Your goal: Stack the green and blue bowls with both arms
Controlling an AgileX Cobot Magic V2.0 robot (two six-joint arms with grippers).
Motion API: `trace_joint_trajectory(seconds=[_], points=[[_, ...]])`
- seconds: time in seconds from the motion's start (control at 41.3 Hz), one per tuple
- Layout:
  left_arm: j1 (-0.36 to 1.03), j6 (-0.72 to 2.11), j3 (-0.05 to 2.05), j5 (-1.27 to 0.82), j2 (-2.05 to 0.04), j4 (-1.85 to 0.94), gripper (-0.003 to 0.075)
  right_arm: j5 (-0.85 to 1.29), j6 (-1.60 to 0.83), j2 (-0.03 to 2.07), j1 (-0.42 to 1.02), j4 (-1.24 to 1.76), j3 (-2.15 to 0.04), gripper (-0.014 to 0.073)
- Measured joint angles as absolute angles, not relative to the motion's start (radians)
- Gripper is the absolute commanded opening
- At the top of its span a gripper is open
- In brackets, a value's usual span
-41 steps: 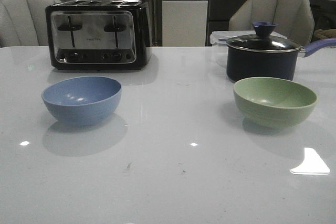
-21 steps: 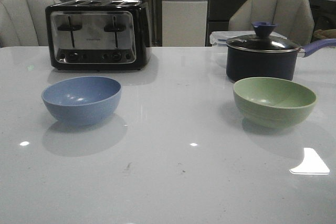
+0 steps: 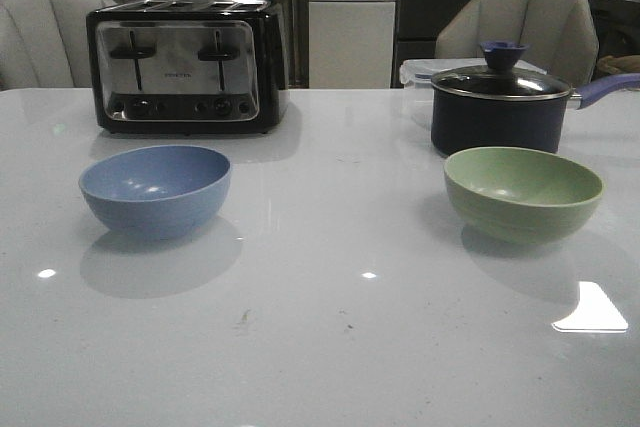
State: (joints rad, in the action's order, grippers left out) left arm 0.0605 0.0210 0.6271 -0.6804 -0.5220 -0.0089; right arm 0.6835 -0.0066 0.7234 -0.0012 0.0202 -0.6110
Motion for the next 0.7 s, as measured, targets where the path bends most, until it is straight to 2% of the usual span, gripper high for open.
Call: trace_joint_trajectory(seconds=[0.097, 0.145, 0.218, 0.266, 0.315, 0.509, 0.703], points=[[0.06, 0.023, 0.614, -0.68, -0.531, -0.009, 0.0152, 0.684, -0.007, 0.77, -0.001, 0.022, -0.611, 0.0213], [0.06, 0.032, 0.608, -0.683, -0.533, -0.009, 0.0221, 0.684, -0.007, 0.795, -0.001, 0.031, -0.611, 0.0292], [0.06, 0.041, 0.604, -0.683, -0.533, -0.009, 0.0369, 0.68, -0.007, 0.832, -0.001, 0.047, -0.611, 0.0419], [0.06, 0.043, 0.604, -0.683, -0.533, -0.009, 0.045, 0.671, -0.007, 0.853, -0.001, 0.055, -0.611, 0.0469], [0.06, 0.045, 0.604, -0.683, -0.533, -0.009, 0.0494, 0.657, -0.007, 0.882, -0.001, 0.06, -0.611, 0.0489], [0.06, 0.047, 0.604, -0.683, -0.533, -0.009, 0.0509, 0.604, -0.007, 1.005, -0.001, 0.1, -0.63, 0.0491], [0.06, 0.047, 0.604, -0.683, -0.533, -0.009, 0.0509, 0.608, 0.0, 1.186, -0.001, 0.109, -0.752, 0.0491]])
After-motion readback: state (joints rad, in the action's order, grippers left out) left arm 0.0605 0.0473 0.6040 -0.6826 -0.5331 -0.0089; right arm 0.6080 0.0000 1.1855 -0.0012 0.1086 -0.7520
